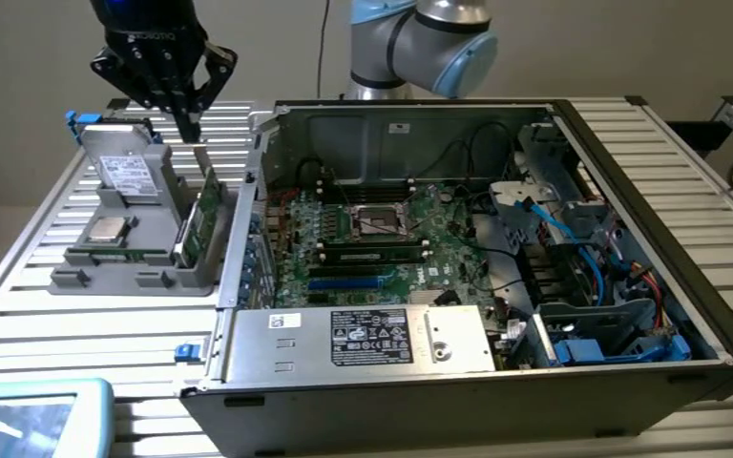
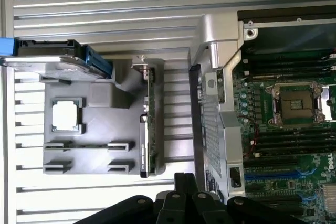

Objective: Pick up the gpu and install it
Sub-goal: 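Reach for the gpu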

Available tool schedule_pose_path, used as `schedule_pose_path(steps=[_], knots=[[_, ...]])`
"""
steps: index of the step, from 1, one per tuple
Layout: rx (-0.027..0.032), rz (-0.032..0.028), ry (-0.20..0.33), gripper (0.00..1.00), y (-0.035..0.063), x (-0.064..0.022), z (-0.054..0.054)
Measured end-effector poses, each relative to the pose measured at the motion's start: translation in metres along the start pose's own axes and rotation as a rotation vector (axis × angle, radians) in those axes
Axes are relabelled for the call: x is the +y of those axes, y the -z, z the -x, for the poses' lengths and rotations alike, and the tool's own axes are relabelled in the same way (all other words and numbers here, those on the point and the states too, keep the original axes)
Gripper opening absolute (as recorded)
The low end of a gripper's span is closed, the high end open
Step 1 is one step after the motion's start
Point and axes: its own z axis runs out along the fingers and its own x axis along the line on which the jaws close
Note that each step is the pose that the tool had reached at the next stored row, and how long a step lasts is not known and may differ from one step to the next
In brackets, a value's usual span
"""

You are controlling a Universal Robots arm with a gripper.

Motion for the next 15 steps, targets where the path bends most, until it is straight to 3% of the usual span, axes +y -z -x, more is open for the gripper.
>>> schedule_pose_path(steps=[8,15], knots=[[0.0108,-0.0008,-0.001,0.11,-0.0068,-0.0016,-0.016],[0.0119,0.0033,-0.001,0.11,-0.0111,-0.0008,-0.027]])
